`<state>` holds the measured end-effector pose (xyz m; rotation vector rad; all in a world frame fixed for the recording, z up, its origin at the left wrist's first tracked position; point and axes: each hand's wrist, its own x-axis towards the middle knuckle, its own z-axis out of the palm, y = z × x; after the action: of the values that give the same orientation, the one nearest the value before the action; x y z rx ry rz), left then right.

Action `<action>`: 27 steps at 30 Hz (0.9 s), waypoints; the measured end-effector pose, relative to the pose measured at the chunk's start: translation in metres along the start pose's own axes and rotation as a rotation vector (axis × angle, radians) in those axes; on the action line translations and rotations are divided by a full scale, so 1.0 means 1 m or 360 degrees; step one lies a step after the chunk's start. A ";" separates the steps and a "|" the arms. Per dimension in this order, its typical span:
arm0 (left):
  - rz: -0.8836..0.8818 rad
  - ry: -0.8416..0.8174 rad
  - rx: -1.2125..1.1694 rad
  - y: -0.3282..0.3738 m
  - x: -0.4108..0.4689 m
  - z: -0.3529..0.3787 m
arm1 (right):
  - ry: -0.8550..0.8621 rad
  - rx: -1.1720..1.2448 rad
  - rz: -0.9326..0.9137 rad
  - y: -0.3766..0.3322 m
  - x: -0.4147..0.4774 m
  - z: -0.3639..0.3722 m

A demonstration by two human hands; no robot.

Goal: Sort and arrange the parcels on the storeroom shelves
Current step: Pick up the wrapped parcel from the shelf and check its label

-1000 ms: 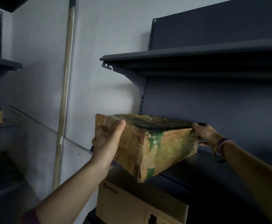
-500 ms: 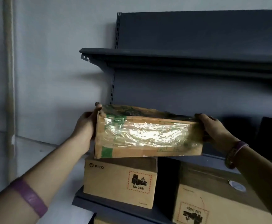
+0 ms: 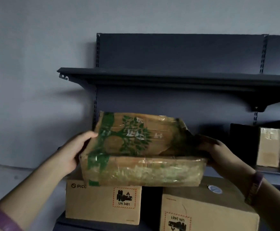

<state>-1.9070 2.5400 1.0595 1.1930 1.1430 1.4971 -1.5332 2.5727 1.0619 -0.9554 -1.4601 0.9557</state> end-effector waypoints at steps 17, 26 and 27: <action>0.0717 0.0138 -0.0168 0.014 -0.019 -0.024 | 0.0367 0.0022 -0.0788 -0.025 -0.037 0.024; 0.0845 0.0219 -0.0231 0.013 -0.024 -0.019 | 0.0420 0.0183 -0.0893 -0.018 -0.026 0.040; 0.0886 0.0223 -0.0234 0.014 -0.027 -0.017 | 0.0469 0.0194 -0.0890 -0.016 -0.022 0.042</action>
<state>-1.9206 2.5093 1.0670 1.3883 0.7999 2.0705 -1.5741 2.5439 1.0659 -0.5233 -1.2973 0.4625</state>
